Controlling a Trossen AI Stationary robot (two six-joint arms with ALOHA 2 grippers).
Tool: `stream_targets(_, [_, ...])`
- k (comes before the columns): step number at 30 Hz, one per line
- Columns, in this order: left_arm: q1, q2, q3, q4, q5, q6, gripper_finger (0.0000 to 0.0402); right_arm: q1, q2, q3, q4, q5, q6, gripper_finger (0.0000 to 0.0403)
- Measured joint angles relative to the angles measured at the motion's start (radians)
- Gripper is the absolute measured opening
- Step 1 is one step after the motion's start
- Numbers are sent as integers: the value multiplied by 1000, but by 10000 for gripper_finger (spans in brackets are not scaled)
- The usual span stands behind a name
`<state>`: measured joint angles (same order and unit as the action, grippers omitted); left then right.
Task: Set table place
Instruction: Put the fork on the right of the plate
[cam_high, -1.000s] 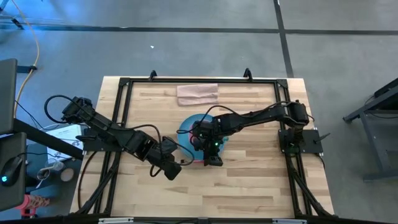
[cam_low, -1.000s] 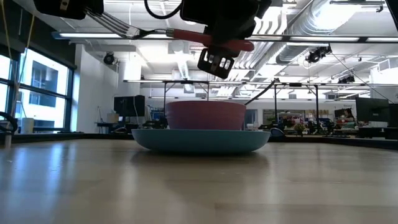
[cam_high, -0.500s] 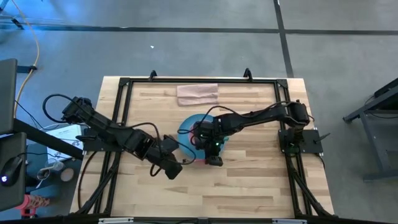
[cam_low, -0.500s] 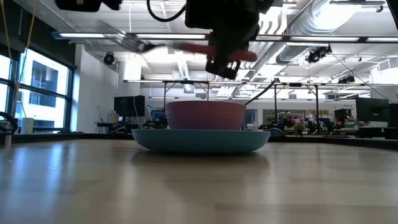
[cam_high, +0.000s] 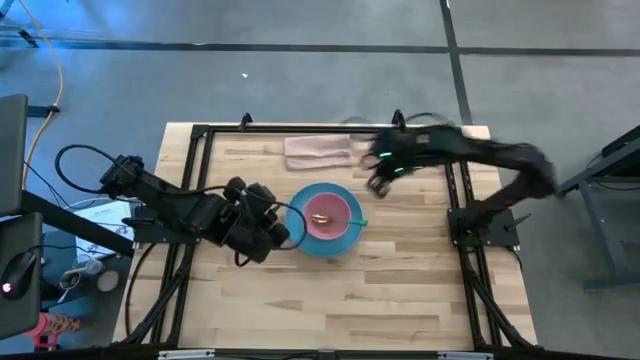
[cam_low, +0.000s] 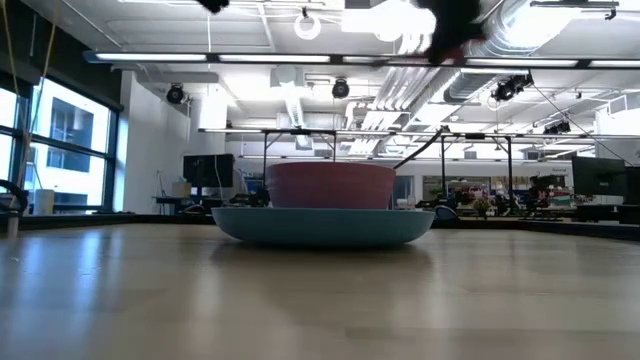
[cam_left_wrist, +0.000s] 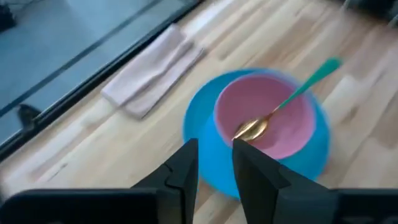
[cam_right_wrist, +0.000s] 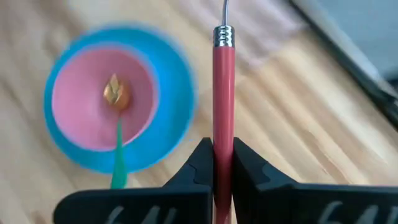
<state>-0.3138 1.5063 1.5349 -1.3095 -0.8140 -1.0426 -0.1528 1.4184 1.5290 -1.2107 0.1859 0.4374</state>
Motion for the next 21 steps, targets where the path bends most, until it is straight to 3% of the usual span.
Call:
stream_targets(4, [103,0,0,-10,76,135,76,74,-239,-42,-126,200,325,1])
stream_targets(9, [240,0,0,74,164,391,60,354,-488,-275,-22,414,757,0])
stream_targets(14, [355,0,0,187,309,605,53,544,-556,-647,415,587,956,0])
stream_targets(21, [482,0,0,249,415,800,52,611,-483,-1031,1086,730,1030,0])
